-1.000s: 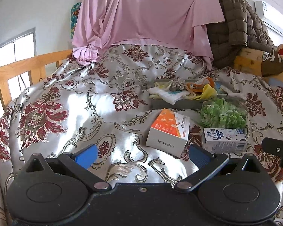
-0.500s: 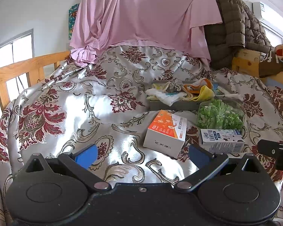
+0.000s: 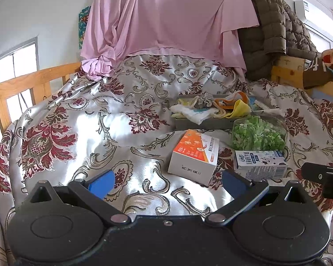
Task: Organize soft objects
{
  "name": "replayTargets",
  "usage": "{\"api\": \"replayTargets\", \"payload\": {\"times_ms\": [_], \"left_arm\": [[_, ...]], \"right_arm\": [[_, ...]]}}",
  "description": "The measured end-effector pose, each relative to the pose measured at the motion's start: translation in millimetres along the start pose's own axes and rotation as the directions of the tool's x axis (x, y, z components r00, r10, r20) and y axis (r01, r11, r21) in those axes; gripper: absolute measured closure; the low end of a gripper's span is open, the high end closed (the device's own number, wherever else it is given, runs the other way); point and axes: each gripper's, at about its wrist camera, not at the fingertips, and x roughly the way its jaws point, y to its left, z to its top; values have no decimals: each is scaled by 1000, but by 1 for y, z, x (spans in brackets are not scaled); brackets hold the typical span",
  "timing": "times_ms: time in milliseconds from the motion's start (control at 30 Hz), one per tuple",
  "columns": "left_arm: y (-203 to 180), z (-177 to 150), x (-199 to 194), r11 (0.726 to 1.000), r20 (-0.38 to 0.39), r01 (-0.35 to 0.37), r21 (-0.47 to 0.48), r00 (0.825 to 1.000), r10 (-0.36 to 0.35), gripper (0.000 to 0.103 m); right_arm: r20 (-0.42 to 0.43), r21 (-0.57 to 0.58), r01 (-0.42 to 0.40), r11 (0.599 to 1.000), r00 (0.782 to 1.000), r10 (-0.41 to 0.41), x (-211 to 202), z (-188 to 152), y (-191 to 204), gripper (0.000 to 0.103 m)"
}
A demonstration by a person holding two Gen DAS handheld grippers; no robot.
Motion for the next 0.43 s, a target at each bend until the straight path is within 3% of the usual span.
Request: {"api": "replayTargets", "payload": {"times_ms": [433], "left_arm": [[0, 1, -2, 1000, 15, 2, 20, 1000, -3, 1]], "right_arm": [[-2, 0, 1, 1000, 1000, -1, -1, 0, 1, 0]]}}
